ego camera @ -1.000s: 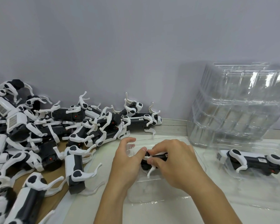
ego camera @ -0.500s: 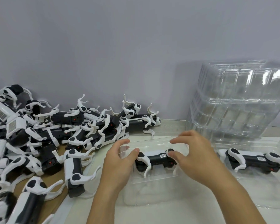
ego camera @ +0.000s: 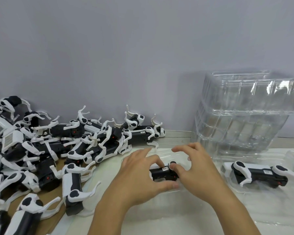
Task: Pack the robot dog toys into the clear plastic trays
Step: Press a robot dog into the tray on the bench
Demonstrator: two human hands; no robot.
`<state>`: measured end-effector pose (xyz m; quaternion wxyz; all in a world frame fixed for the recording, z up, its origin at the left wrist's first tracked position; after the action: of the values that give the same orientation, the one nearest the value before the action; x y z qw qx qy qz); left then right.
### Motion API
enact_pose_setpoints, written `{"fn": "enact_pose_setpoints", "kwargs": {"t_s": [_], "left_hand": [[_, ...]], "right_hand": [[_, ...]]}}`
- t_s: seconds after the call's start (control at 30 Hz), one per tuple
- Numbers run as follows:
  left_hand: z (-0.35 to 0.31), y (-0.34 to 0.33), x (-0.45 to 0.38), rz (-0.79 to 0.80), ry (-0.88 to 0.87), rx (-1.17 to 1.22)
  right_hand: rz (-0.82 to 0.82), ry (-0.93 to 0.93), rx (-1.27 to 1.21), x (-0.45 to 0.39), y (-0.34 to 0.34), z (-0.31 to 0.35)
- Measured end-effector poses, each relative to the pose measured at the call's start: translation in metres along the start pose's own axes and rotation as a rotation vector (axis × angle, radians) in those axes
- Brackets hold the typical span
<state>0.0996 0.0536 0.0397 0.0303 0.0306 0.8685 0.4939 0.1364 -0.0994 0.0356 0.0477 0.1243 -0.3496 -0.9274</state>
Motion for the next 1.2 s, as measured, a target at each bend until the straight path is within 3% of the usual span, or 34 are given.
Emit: {"fn": "enact_pose_setpoints", "kwargs": {"t_s": [0.13,0.2,0.4,0.63,0.93,1.03,1.2], "left_hand": [[0.009,-0.006,0.007,0.164,0.071,-0.039],[0.011,-0.007,0.008,0.166,0.074,-0.090],[0.006,0.006,0.005,0.000,-0.002,-0.185],[-0.021,0.048,0.010,-0.424,-0.174,-0.326],[-0.029,0.060,0.016,-0.586,-0.207,-0.293],[-0.025,0.062,0.017,-0.620,-0.192,-0.179],[0.011,0.066,0.016,-0.702,-0.057,0.518]], "right_hand": [[0.014,0.002,-0.027,0.001,-0.003,0.000],[0.014,0.012,-0.039,0.001,-0.003,0.001],[-0.147,0.043,-0.175,-0.001,0.010,0.004],[-0.459,0.022,-0.390,0.002,0.040,0.000],[-0.415,0.033,-0.581,0.003,0.036,0.001],[-0.468,0.024,-0.654,0.006,0.040,0.001],[-0.556,-0.025,-0.811,0.009,0.048,-0.008]]}}
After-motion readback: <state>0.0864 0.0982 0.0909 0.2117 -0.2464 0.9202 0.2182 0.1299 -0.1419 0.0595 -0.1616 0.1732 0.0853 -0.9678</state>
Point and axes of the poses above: each hand's wrist, its own x-axis away from the middle knuckle, its own y-axis out of the back of the hand, z = x × y, the point moved 9 cm from there along -x, towards the middle knuckle
